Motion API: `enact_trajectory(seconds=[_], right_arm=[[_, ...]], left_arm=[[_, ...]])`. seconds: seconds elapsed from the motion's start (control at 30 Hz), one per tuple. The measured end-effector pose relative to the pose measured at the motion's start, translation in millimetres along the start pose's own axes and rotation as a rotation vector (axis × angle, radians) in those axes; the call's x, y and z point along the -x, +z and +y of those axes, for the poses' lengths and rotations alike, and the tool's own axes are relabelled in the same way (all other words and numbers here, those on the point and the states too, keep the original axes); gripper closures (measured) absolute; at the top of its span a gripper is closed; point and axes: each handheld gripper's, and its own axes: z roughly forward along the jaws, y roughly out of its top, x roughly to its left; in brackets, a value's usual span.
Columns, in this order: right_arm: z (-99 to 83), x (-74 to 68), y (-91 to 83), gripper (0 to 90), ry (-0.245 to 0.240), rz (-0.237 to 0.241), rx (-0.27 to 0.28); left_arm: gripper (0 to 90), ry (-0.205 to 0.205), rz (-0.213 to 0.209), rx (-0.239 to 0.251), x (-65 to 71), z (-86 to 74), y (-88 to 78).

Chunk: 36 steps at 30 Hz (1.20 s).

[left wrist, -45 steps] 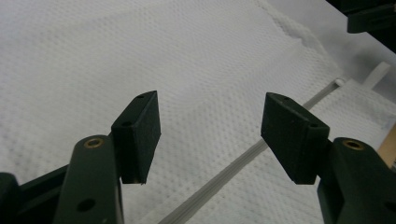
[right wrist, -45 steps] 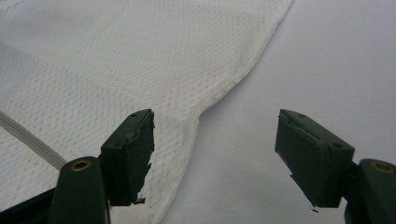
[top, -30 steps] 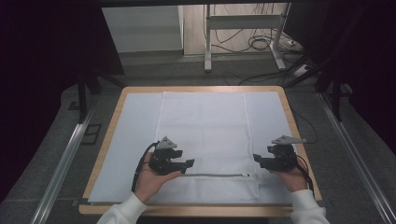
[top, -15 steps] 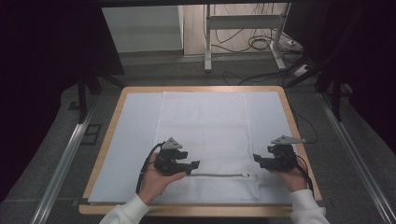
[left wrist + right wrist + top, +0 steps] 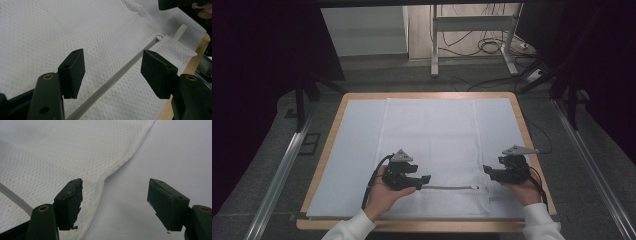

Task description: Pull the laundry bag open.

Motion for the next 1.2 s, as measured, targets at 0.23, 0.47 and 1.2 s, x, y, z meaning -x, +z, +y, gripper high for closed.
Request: enact_trajectory(seconds=[0.23,0.47,1.2], right_arm=[[0.2,0.2,-0.7,27.7,0.001,0.007,0.005],[0.2,-0.1,-1.1,27.6,-0.003,0.006,0.006],[-0.5,0.0,-1.0,27.6,-0.006,0.001,0.010]], left_arm=[[35.8,0.019,-0.001,-0.010,5.9,3.4,6.4],[36.3,0.014,-0.007,-0.018,11.5,7.3,16.5],[36.3,0.027,-0.057,-0.051,30.7,17.0,41.2]])
